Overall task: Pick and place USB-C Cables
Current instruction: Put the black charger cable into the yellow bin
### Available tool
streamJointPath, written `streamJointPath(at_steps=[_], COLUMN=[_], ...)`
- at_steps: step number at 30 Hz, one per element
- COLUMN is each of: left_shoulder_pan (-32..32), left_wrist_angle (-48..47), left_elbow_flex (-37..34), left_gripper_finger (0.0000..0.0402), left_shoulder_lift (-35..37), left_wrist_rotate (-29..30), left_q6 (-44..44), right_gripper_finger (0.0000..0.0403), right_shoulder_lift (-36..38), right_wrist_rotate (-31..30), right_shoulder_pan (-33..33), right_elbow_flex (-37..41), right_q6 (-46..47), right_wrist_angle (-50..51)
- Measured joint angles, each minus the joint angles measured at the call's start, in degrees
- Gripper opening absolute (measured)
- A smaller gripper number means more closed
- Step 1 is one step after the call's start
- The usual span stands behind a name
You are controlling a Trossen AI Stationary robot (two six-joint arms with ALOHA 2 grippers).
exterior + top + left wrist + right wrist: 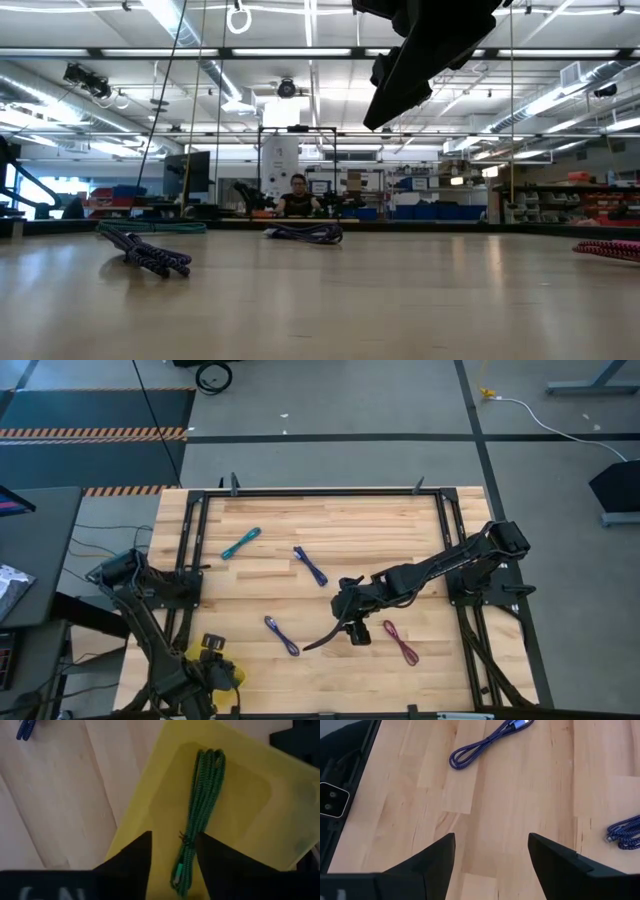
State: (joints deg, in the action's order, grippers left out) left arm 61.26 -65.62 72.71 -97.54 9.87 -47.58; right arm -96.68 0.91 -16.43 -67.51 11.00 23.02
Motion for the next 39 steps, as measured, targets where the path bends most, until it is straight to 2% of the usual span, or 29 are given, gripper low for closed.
streamJointPath(at_steps=[5,12,21,27,33,39], left_shoulder_pan=[-2.19,-8.51,-16.84,-23.94,-28.07,-28.17], left_wrist_angle=[0.01,-1.08,-0.23,0.44,3.09,2.97], left_elbow_flex=[0.03,2.69,7.23,7.23,7.21,7.19], left_gripper_finger=[0.0188,0.0172,0.0132,0.0122,0.0121,0.0121], left_shoulder_lift=[0.0,0.0,0.02,0.02,0.02,0.02], left_wrist_rotate=[4.15,5.55,12.4,15.76,16.37,15.01], left_q6=[0.17,-3.08,5.82,10.69,16.51,16.83], right_gripper_finger=[0.0256,0.0254,0.0249,0.0248,0.0247,0.0247], right_shoulder_lift=[0.0,0.0,0.0,0.0,0.0,0.04], right_wrist_rotate=[-0.97,-5.38,-6.86,-3.51,1.02,-1.05], right_shoulder_pan=[0.36,1.54,2.85,0.43,-3.52,-8.25], right_elbow_flex=[0.0,0.0,0.0,0.0,0.0,3.41], right_q6=[-0.01,2.01,12.4,23.39,32.88,39.85], right_wrist_angle=[0.03,4.33,25.84,39.75,38.52,34.98])
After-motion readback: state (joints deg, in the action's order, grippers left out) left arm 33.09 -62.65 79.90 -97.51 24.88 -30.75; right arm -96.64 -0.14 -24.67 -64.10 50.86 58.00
